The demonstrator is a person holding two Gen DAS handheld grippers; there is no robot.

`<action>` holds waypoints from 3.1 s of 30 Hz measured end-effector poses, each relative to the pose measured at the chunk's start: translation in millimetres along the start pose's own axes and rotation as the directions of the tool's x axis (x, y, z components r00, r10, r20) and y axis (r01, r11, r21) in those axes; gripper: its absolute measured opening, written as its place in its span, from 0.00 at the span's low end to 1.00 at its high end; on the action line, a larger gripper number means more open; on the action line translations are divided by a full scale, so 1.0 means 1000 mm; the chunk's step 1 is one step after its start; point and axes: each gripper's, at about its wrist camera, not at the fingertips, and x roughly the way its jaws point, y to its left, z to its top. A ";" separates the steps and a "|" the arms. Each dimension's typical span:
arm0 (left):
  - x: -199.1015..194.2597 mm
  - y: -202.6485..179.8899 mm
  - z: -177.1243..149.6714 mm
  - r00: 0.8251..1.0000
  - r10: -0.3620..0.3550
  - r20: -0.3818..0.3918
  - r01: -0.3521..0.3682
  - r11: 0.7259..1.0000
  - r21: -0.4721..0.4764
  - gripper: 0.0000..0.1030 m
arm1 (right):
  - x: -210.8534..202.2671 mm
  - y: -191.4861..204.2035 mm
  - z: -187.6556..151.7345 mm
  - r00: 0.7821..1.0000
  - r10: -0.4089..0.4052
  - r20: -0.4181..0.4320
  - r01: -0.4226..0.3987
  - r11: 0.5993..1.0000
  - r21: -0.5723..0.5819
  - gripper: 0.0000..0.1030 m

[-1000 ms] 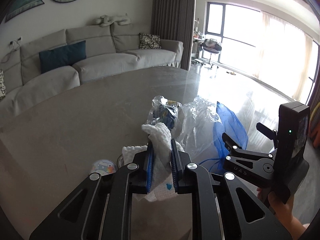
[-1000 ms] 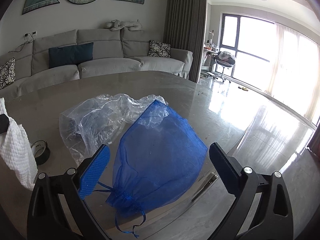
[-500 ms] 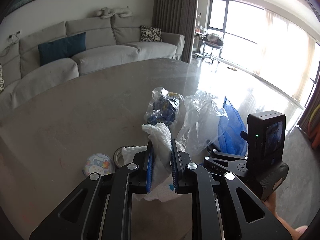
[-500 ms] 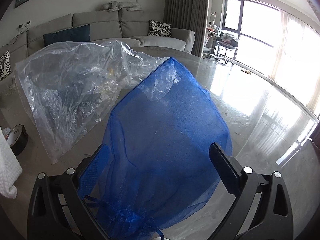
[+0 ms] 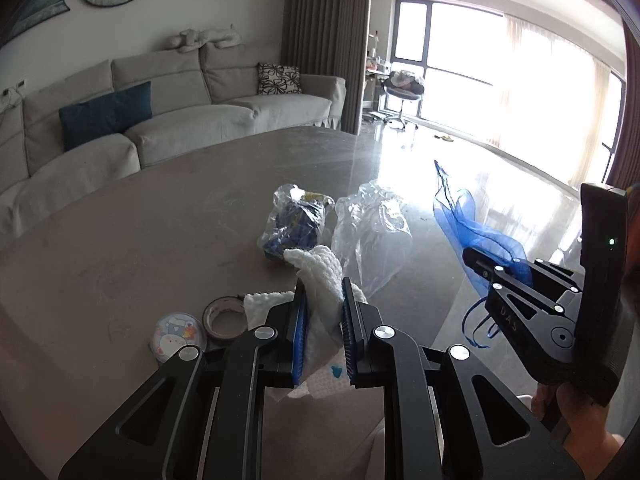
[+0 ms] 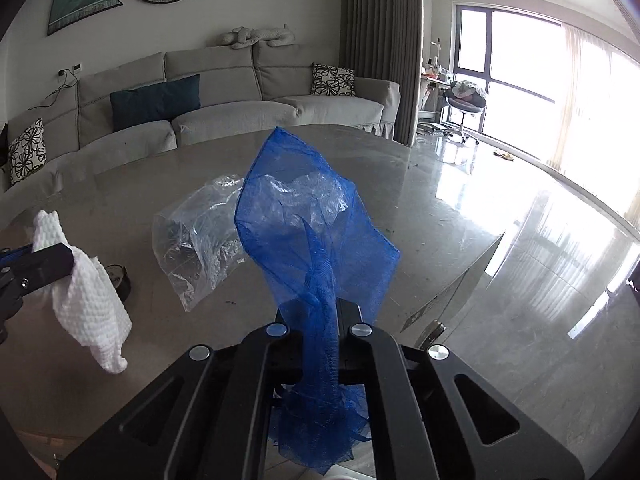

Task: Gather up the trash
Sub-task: 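Grasp the blue mesh bag with the right tool while the left tool holds the cloth, then carry both items over the bin and open the left tool to drop the cloth, then lower the blue mesh bag into the bin and open the right tool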

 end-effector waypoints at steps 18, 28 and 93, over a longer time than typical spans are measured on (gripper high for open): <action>-0.047 -0.116 -0.060 0.951 -0.302 -0.062 0.308 0.921 0.239 0.15 | -0.193 -0.041 -0.024 0.979 -0.133 0.154 0.126 0.990 0.059 0.05; -0.044 -0.159 -0.108 0.893 -0.406 -0.193 0.447 0.849 0.282 0.15 | -0.189 -0.059 -0.092 0.978 -0.207 0.032 0.201 0.970 0.137 0.05; 0.039 -0.126 -0.127 0.963 -0.115 -0.242 0.199 0.913 0.356 0.95 | -0.035 -0.060 -0.229 0.924 -0.080 -0.373 0.165 0.966 0.201 0.08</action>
